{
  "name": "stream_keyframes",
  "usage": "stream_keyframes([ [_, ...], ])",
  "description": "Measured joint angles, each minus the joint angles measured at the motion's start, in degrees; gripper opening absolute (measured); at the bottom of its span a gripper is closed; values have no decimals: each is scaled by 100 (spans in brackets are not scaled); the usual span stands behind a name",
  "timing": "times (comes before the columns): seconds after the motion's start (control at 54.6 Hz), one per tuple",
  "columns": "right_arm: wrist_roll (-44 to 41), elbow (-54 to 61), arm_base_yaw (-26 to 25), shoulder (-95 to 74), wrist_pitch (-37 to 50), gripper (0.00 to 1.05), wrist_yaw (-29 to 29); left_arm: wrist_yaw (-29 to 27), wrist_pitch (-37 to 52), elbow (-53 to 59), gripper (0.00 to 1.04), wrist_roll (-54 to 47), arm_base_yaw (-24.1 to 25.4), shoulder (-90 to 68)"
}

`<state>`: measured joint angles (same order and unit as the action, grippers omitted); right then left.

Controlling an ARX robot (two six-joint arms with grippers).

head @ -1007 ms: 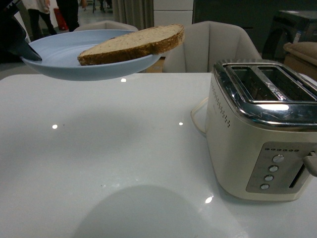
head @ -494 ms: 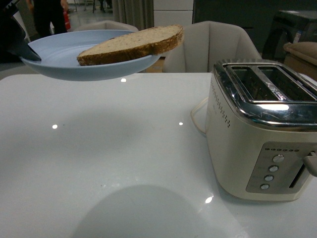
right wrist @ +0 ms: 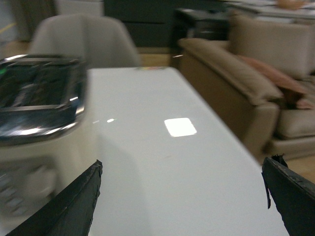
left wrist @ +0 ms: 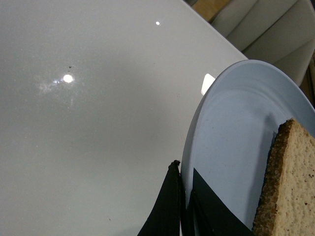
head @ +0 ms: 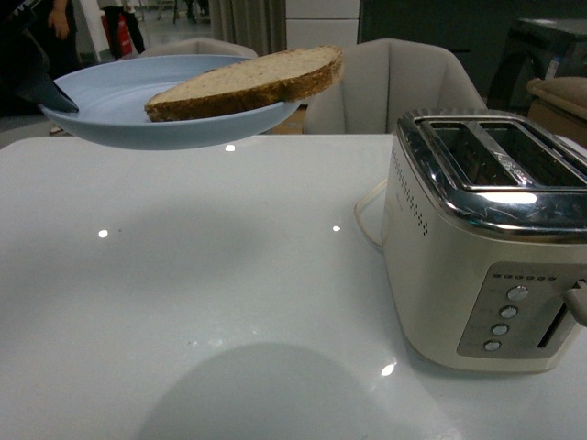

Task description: Left arm holds plate, right arm toasts bread

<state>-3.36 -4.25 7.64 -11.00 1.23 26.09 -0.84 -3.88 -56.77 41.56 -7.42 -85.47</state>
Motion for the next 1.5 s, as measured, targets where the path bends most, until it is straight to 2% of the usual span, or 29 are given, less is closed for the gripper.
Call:
stream_keyframes([
  [0.073, -55, -216, -245, -251, 289, 98, 179, -2, 2, 0, 3, 0, 0, -7],
  [0.311, -234, -1458, -820, -2221, 1591, 98, -892, 0, -2, 0, 3, -2, -2, -9],
  [0.439, -219, -2570, -833, -3399, 1961, 98, -1276, -2, 2, 0, 3, 0, -2, -9],
  [0.622, 116, -3585, -518, -4476, 1635, 98, -1569, -2, 2, 0, 3, 0, 0, -9],
  [0.769, 933, -4192, -195, -5071, 859, 98, -2011, 0, 2, 0, 3, 0, -2, -9],
  [0.897, 2087, -4518, -17, -5630, 348, 98, -2673, 0, 2, 0, 3, 0, -2, -9],
  [1.135, 3543, -4627, 326, -6463, 649, 98, -3519, 0, 2, 0, 3, 0, -2, -9],
  [1.391, 4837, -4940, 852, -7158, 1362, 98, -4059, 0, 2, 0, 3, 0, -2, -9],
  [1.501, 5348, -5158, 1043, -7538, 1534, 98, -4111, -2, 2, 0, 3, 0, -2, -9],
])
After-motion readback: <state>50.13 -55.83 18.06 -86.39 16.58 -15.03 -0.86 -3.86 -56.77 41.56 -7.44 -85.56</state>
